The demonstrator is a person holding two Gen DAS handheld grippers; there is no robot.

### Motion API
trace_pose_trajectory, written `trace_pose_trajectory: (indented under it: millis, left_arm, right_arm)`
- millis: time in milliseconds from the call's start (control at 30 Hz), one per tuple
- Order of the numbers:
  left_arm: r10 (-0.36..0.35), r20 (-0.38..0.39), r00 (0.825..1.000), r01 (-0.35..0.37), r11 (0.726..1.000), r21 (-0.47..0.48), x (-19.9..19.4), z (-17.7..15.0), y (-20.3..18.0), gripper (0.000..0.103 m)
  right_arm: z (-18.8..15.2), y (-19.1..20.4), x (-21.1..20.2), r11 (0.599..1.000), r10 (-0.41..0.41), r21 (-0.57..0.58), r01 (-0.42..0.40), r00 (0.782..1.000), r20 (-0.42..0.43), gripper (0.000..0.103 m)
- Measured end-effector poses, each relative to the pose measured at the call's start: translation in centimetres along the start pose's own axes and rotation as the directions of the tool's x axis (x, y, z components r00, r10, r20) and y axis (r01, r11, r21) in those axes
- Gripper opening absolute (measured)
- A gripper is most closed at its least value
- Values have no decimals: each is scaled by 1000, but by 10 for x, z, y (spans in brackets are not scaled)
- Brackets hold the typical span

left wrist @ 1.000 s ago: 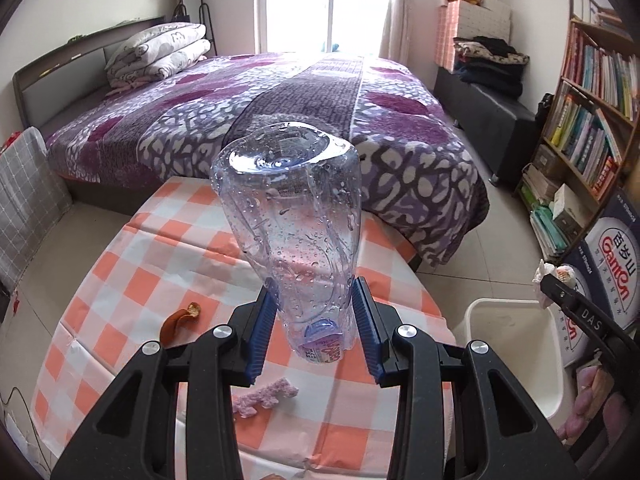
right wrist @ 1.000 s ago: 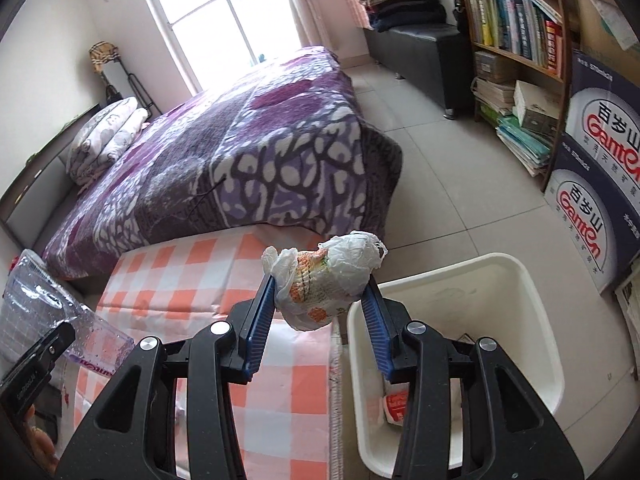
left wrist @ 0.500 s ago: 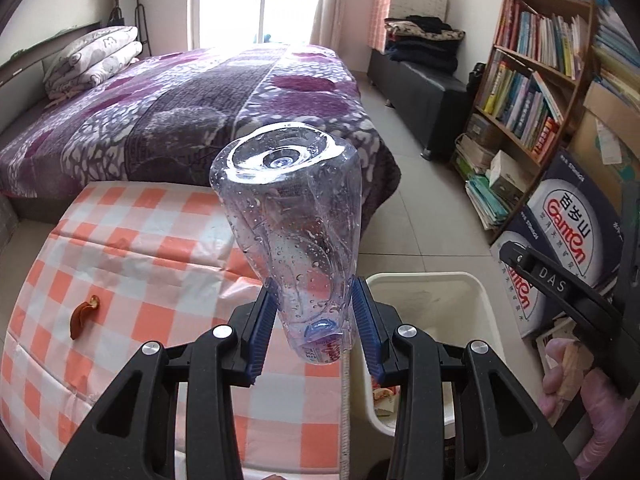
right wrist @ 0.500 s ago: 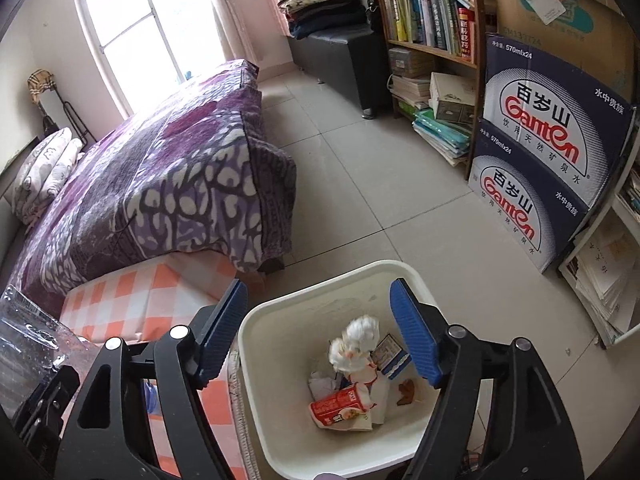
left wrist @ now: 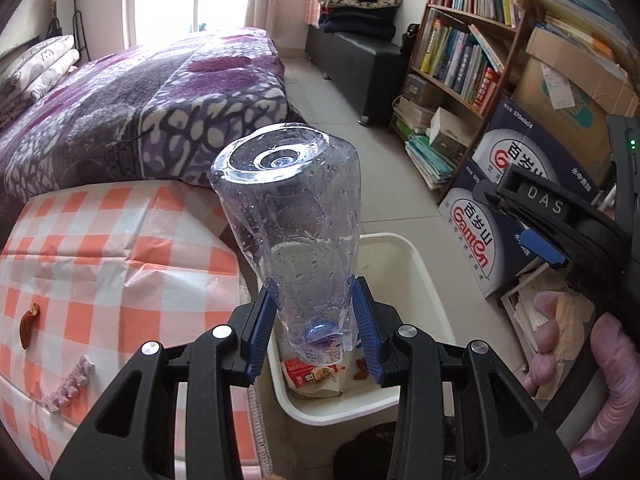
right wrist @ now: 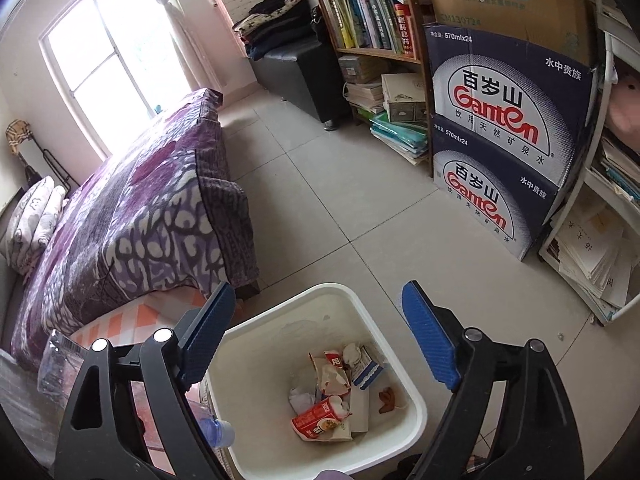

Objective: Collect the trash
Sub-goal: 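Open both tools over the bin, dropping the bottle and wrapper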

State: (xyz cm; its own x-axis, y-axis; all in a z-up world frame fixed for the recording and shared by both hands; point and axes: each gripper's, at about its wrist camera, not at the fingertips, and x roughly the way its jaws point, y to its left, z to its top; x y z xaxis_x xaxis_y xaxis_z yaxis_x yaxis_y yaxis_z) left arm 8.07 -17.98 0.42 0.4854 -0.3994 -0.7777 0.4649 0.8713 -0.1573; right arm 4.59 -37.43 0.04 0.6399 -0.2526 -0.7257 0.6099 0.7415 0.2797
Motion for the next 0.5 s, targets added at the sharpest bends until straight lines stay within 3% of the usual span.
trace_pose_trajectory:
  millis: [200, 300, 500]
  left_arm:
    - [-61, -30, 998, 62, 998, 12, 16, -6, -14, 41]
    - [-74, -31, 997, 75, 996, 44, 18, -8, -18, 67]
    - [-47, -31, 998, 49, 998, 49, 16, -9, -14, 74]
  right_arm:
    - [4, -18, -2, 999, -6, 38, 6, 1000, 6, 82]
    - [6, -23, -1, 999, -4, 50, 4, 1000, 2, 83]
    - [5, -21, -1, 998, 6, 56, -5, 1000, -2, 86]
